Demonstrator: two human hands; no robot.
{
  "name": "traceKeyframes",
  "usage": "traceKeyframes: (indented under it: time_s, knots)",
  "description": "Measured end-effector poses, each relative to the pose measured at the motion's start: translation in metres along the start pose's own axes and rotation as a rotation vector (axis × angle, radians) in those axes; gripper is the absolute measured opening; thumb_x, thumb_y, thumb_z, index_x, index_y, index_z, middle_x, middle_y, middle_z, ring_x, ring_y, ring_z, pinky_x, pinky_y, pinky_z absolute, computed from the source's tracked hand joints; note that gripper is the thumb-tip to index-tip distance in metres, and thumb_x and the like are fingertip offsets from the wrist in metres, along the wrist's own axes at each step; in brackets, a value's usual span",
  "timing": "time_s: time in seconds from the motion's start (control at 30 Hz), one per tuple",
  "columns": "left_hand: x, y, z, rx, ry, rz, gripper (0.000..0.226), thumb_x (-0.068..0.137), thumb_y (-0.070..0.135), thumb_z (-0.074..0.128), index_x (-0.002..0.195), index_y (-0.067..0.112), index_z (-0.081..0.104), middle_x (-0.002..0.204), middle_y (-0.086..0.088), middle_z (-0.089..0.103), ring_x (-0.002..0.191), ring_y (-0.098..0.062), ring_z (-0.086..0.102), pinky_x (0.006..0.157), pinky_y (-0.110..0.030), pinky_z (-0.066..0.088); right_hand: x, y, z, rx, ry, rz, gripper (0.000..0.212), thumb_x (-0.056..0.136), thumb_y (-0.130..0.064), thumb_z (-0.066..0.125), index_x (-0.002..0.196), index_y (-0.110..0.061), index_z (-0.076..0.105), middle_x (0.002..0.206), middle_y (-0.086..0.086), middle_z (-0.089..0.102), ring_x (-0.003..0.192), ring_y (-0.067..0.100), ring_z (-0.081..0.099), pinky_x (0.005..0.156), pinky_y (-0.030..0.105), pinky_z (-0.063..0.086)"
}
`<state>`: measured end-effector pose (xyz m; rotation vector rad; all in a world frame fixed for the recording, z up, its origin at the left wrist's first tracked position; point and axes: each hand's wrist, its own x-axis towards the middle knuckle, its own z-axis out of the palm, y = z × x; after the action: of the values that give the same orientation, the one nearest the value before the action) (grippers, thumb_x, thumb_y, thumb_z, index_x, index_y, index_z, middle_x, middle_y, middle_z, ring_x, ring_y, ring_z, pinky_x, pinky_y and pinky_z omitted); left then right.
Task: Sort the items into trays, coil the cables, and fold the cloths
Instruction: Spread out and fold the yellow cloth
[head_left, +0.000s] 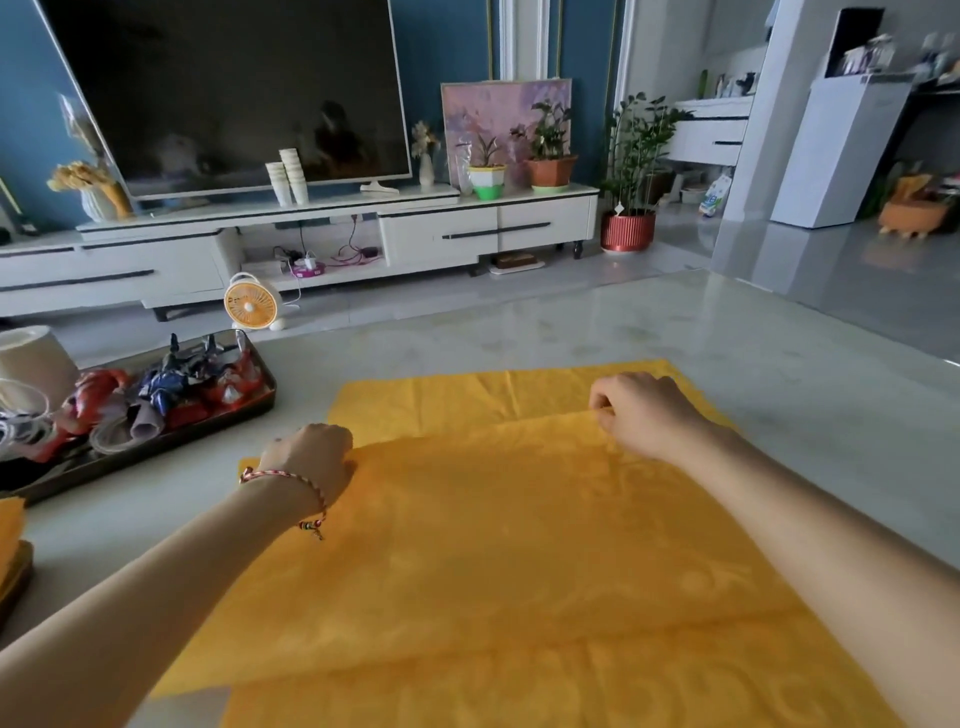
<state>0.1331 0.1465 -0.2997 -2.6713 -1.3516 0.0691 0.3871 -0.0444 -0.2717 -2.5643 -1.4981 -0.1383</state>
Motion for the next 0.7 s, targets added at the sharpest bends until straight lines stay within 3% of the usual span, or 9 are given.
traceKeyframes:
  time_s: [0.17,0.33,0.53,0.63,0.7]
  knots:
    - [0.013,-0.006,0.022,-0.192,0.103,-0.028,0.023,0.094,0.031,0.048,0.109,0.017,0.059,0.116,-0.004,0.055,0.106,-0.022,0.053,0.086,-0.033,0.046,0.013,0.009,0.033,0.053,-0.079,0.020,0.014,0.094,-0.023,0.048,0.103,-0.018,0.058,0.114,0.002,0.053,0.111,0.024,0.051,0.090,0.034,0.035]
    - [0.023,-0.011,0.013,-0.123,0.117,0.042,0.020,0.095,0.035,0.047,0.103,0.023,0.060,0.112,0.002,0.056,0.101,-0.017,0.055,0.079,-0.027,0.043,0.023,0.016,0.039,0.054,0.010,0.015,0.013,0.093,-0.020,0.048,0.093,-0.017,0.061,0.104,0.002,0.055,0.102,0.024,0.054,0.083,0.034,0.038]
    - [0.032,-0.007,0.013,0.030,0.136,0.013,0.025,0.098,0.040,0.038,0.106,0.024,0.055,0.113,0.005,0.058,0.101,-0.015,0.057,0.073,-0.025,0.036,0.031,0.010,0.047,0.011,0.042,0.060,0.015,0.095,-0.019,0.044,0.095,-0.017,0.059,0.105,0.003,0.056,0.104,0.026,0.052,0.087,0.036,0.035]
    - [0.030,0.001,0.014,0.090,0.128,-0.028,0.027,0.099,0.038,0.035,0.110,0.021,0.053,0.113,0.002,0.056,0.106,-0.018,0.055,0.084,-0.030,0.037,0.032,0.009,0.051,-0.051,0.056,0.105,0.019,0.097,-0.023,0.043,0.106,-0.014,0.058,0.114,0.007,0.054,0.110,0.028,0.048,0.093,0.039,0.033]
    - [0.023,0.010,0.013,0.116,0.128,-0.068,0.025,0.099,0.025,0.036,0.119,0.017,0.048,0.120,-0.002,0.052,0.115,-0.022,0.049,0.099,-0.038,0.033,0.028,0.006,0.052,-0.123,0.064,0.143,0.029,0.098,-0.026,0.043,0.122,-0.012,0.050,0.124,0.010,0.049,0.117,0.029,0.044,0.098,0.039,0.030]
